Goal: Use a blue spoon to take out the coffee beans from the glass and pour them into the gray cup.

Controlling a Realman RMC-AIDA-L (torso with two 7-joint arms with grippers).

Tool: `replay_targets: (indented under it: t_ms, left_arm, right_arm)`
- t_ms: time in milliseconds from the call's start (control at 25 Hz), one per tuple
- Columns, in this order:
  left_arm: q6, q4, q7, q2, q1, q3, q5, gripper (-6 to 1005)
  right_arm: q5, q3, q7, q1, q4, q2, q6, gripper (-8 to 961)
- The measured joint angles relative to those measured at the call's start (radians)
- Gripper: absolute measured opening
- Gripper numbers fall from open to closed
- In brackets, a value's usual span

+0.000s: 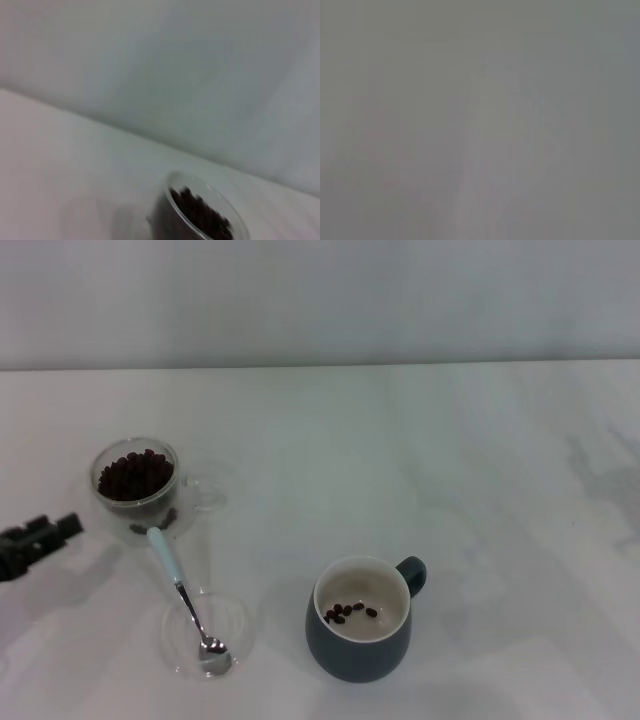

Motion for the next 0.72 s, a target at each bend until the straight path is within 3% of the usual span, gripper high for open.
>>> replay_targets:
  t_ms: [120, 320, 440, 720]
  left_arm:
    - [0.021, -0.004, 0.069, -0.002, 0.0, -0.088, -0.021, 606]
    - [0.039, -0.005, 0.168, -0.001, 0.003, -0.137, -0.129, 604]
    - [0.039, -0.004, 0.242, -0.001, 0.006, -0.215, -0.176, 604]
    - [0.026, -0.015, 0.379, -0.001, -0.005, -0.39, -0.254, 603]
  right_arm:
    - [0.0, 0.041, -0.003, 0.001, 0.0, 0.0, 0.0, 604]
    - [-0.001, 0.137, -0.029, 0.006, 0.0, -0.004, 0.005, 604]
    - [-0.001, 0.206, -0.063, 0.012, -0.005, -0.007, 0.009, 604]
    - [-0.002, 0.352, -0.082, 0.064, -0.012, -0.043, 0.108, 604]
